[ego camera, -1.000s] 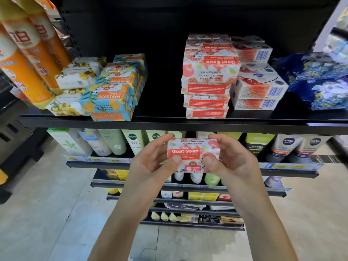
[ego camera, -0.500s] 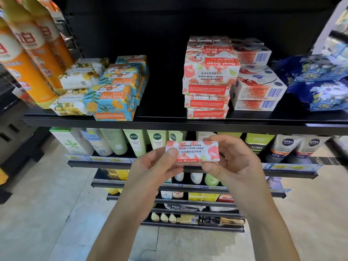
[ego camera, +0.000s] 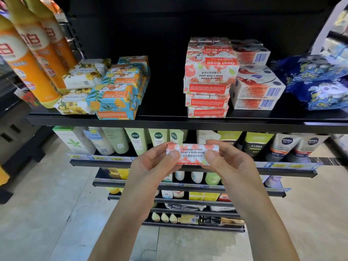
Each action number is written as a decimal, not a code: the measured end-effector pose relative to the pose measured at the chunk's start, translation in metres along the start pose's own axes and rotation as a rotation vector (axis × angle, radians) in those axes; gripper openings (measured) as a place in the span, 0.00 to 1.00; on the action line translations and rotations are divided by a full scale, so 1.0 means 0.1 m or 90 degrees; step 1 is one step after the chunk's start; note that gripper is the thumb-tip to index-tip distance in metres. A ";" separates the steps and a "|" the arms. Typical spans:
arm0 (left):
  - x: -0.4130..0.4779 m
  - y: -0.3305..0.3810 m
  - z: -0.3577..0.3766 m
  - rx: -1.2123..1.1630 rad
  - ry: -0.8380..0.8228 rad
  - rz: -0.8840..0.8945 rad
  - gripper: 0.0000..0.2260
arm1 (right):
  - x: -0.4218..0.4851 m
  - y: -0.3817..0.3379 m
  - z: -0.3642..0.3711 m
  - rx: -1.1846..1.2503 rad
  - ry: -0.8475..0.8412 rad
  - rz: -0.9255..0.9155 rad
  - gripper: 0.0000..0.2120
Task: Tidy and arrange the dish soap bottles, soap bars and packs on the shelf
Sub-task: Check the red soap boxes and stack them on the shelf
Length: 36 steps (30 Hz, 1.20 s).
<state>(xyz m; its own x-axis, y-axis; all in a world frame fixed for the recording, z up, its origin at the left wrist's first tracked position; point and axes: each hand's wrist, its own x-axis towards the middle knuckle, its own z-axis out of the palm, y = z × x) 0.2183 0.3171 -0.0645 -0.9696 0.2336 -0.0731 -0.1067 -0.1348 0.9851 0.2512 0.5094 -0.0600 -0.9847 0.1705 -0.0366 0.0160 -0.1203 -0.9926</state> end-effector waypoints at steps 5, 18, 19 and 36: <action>-0.03 0.00 0.01 -0.003 -0.011 0.014 0.23 | -0.01 0.02 0.00 0.049 0.004 -0.002 0.27; -0.08 0.07 0.05 -0.108 -0.011 -0.017 0.17 | -0.03 0.04 -0.11 0.087 -0.064 -0.134 0.29; -0.08 0.07 0.05 -0.114 -0.008 -0.019 0.17 | -0.03 0.04 -0.11 0.090 -0.074 -0.142 0.30; -0.03 0.02 0.04 -0.088 0.012 -0.005 0.22 | 0.02 0.03 -0.02 0.057 -0.013 -0.036 0.28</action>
<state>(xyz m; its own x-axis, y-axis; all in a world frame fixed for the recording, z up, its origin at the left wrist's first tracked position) 0.2214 0.3198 -0.0615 -0.9726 0.2166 -0.0846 -0.1419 -0.2644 0.9539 0.2492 0.5117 -0.0632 -0.9870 0.1590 0.0220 -0.0537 -0.1985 -0.9786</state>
